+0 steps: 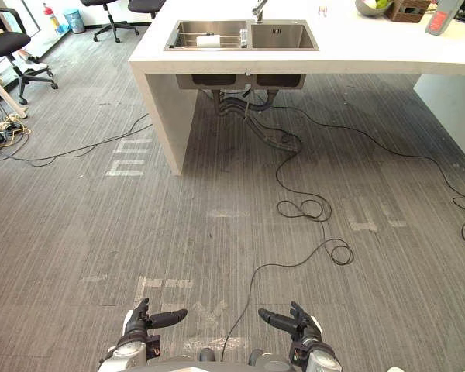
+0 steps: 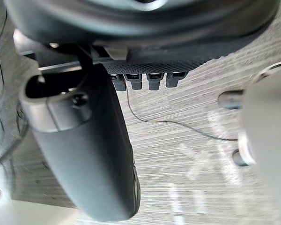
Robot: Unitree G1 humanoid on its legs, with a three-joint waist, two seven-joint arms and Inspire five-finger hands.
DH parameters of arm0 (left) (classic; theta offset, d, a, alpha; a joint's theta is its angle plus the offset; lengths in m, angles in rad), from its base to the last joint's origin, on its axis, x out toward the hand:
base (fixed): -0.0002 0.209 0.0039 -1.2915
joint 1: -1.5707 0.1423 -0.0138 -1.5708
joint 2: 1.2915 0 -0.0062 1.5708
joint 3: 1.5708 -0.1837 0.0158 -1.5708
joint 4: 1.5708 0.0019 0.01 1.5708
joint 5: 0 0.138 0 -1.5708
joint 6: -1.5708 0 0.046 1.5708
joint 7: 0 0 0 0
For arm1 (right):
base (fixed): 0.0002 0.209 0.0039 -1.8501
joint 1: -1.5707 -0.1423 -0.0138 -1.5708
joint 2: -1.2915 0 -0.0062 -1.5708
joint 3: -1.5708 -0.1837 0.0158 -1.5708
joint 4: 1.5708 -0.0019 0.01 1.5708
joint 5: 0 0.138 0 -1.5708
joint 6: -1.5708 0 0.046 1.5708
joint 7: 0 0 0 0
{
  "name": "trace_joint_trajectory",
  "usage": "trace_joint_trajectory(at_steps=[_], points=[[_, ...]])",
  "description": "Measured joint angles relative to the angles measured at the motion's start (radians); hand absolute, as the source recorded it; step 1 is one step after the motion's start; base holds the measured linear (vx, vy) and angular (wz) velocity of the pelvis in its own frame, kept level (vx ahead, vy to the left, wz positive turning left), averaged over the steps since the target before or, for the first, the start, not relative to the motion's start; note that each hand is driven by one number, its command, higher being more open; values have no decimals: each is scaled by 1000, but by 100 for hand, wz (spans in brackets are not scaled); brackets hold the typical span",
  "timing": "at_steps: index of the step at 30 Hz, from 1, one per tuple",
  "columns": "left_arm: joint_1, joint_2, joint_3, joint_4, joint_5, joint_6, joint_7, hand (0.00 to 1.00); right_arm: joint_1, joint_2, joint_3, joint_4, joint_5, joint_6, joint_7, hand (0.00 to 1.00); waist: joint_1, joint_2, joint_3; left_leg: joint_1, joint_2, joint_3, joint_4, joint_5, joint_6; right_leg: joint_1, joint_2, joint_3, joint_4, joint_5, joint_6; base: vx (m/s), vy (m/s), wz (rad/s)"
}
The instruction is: Walk over to the sink, pick up the cup, carry it to the dishwasher, place the cup inside the dishwasher, then close the dishwasher door
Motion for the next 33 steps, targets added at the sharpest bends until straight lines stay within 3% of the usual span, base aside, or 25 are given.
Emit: trace_joint_trajectory(at_steps=[6,13,18,21,26,29,33], points=[[7,-6,2,71,3,19,3,100,0,5,-3,37,-14,-27,9,100,0,-4,-3,-3,-3,-8,-18,17,23,8,-8,-49,0,-5,-5,-18,-13,20],[1,-11,23,93,-18,15,8,100,-25,5,-13,87,-60,-40,42,100,2,-10,-6,-13,-20,54,-11,15,18,29,-50,-127,29,-29,21,-14,42,37],[-13,-10,66,120,-39,-8,1,100,-56,-11,-33,153,-77,-49,67,100,8,-14,6,-118,-6,188,205,-58,-29,22,-112,-182,111,-69,41,-12,105,40],[-13,-9,90,124,-37,-8,-20,100,-56,-14,-54,163,-36,-53,69,100,16,-9,21,-91,-11,219,192,-75,-15,24,-124,-186,144,-90,56,-32,96,7],[-16,-6,90,133,-16,8,-42,100,-55,-7,-120,198,22,-56,72,100,-7,-5,21,-31,-44,245,24,-13,84,-15,-130,-168,182,-103,55,-81,26,-8],[-27,-9,81,156,-15,6,-61,100,-44,-10,-144,240,61,-56,69,100,-16,-4,20,-19,-49,260,-2,-7,87,-24,-132,-154,193,-112,58,-6,-28,-15],[-40,-7,42,165,17,20,-79,100,-11,-1,-162,241,130,-57,55,100,-31,-5,19,-19,-72,282,-24,-4,105,-99,-183,-139,333,-166,67,75,-27,-18]])
